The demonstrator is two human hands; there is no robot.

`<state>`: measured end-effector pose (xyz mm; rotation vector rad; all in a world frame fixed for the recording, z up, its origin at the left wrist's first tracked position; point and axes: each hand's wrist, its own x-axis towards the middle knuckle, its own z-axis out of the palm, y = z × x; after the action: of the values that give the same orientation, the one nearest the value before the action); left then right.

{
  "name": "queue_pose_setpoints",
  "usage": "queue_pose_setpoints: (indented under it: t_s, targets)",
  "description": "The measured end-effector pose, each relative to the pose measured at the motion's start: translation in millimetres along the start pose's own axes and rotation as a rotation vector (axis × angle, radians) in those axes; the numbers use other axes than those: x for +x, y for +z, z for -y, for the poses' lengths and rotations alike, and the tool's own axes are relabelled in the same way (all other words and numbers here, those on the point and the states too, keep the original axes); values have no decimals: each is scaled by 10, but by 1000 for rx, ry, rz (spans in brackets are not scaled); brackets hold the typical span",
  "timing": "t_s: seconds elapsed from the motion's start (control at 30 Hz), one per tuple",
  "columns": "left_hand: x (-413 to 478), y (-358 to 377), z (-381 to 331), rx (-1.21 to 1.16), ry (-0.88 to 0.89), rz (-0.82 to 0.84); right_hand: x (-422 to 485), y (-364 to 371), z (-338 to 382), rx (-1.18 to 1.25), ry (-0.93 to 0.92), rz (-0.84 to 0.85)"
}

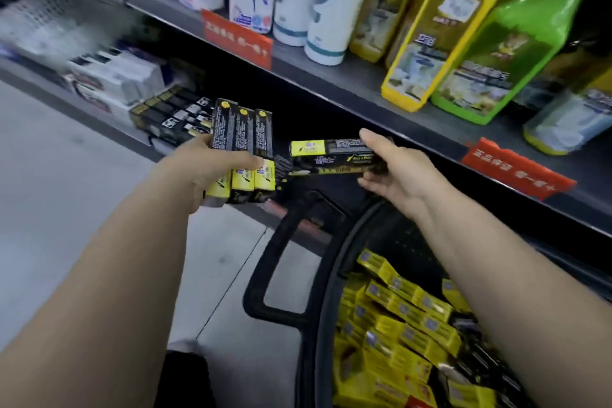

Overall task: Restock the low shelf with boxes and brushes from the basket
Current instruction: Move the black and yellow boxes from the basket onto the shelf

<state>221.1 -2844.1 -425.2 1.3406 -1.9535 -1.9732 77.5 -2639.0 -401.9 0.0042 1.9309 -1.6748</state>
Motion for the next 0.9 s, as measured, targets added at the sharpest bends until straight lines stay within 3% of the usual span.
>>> queue_pose_setpoints:
  t_s: [0.2, 0.33, 0.57, 0.67, 0.8, 0.9]
  targets:
    - [593, -302, 138, 138, -76, 45, 560, 558, -87, -323, 40, 118]
    - [905, -431, 386, 27, -88, 28, 999, 815, -185, -476, 106, 137]
    - [1304, -436, 510, -162, 72, 21, 1993, 1011, -193, -392, 124, 65]
    - [1388, -336, 552, -175, 152, 4, 2305, 1037, -353, -505, 62, 16]
    - [1520, -226, 634, -162, 208, 1, 2475, 1017, -686, -813, -85, 94]
    - [1604, -185, 690, -147, 212, -21, 2588, 968, -735, -888, -155, 100]
